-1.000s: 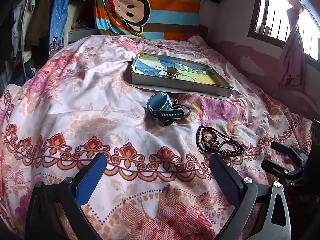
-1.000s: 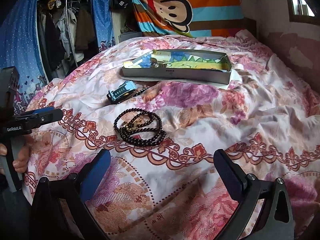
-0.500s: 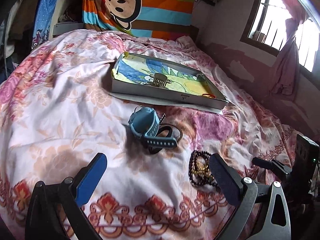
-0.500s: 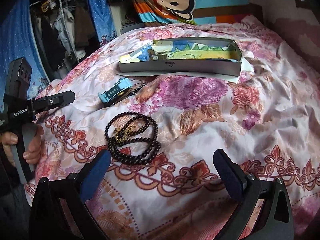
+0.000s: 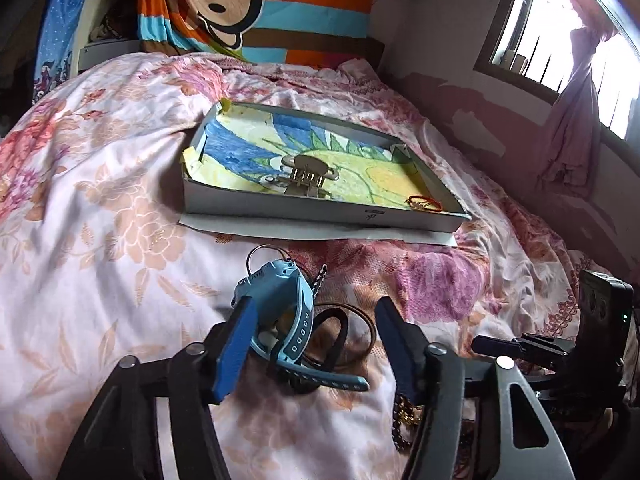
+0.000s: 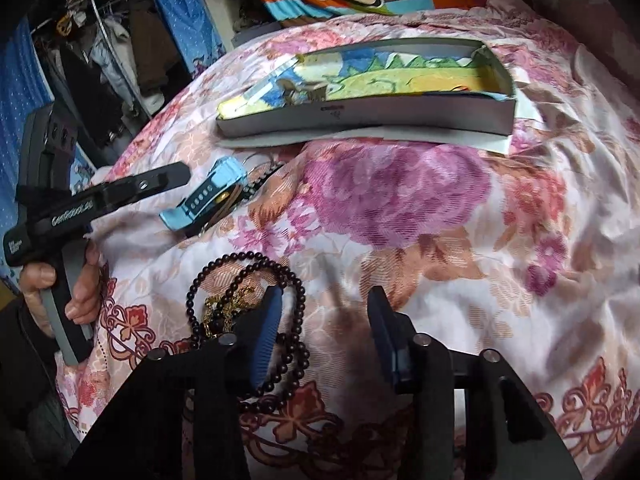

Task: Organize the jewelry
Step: 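Grasp the blue smartwatch with the left tool while the right tool grasps the black bead bracelet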

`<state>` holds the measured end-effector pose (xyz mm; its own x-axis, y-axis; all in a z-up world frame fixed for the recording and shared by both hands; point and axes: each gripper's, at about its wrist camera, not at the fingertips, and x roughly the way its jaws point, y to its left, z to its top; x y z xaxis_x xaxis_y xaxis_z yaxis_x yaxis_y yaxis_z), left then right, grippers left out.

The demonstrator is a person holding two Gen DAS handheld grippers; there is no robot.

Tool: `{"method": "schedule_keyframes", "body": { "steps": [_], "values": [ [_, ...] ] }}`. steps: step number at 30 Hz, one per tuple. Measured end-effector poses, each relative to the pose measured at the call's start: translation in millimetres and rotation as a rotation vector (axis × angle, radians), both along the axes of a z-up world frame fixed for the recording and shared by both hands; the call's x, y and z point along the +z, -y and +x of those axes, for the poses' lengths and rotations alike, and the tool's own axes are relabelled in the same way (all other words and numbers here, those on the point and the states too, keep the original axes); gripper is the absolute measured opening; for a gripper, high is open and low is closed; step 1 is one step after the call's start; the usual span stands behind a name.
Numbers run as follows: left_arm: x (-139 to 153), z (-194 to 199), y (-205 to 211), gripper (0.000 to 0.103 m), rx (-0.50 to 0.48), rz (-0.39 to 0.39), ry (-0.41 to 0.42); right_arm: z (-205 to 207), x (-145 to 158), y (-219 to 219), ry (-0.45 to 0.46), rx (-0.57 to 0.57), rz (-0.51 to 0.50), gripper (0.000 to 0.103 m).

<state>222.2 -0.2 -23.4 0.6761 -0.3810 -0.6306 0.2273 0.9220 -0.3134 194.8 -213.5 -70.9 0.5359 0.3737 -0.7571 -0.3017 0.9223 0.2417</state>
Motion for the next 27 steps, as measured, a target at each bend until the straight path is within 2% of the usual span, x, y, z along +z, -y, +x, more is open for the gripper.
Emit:
{"method": "schedule_keyframes", "body": {
  "steps": [2, 7, 9, 10, 11, 14, 17, 22, 27],
  "values": [
    [-4, 6, 0, 0.05, -0.001, 0.004, -0.025, 1, -1, -6, -0.019, 0.027, -0.017, 0.038],
    [-17, 15, -1, 0.028, -0.003, 0.012, -0.102, -4, -5, -20, -0.064, 0.107, -0.072, 0.038],
    [-21, 15, 1, 0.023, -0.003, 0.028, -0.122, -6, -6, -19, -0.067, 0.113, -0.079, 0.038],
    [-22, 15, 1, 0.019, 0.0, 0.037, -0.124, -6, -7, -20, -0.068, 0.116, -0.082, 0.033],
    [-22, 14, 2, 0.018, 0.001, 0.043, -0.126, -7, -7, -21, -0.067, 0.121, -0.085, 0.024],
    [-23, 13, 1, 0.015, 0.01, 0.04, -0.133, -9, -9, -22, -0.065, 0.129, -0.096, 0.011],
    [-23, 11, 1, 0.009, 0.01, 0.039, -0.132, -10, -8, -18, -0.066, 0.119, -0.08, 0.01],
    [-14, 0, 6, 0.005, 0.009, 0.063, -0.1, -19, 3, -14, 0.015, 0.102, -0.078, 0.009],
    [-6, -13, 9, 0.005, -0.001, 0.038, -0.089, -25, 29, -6, 0.158, 0.067, -0.081, 0.005]
  ]
}}
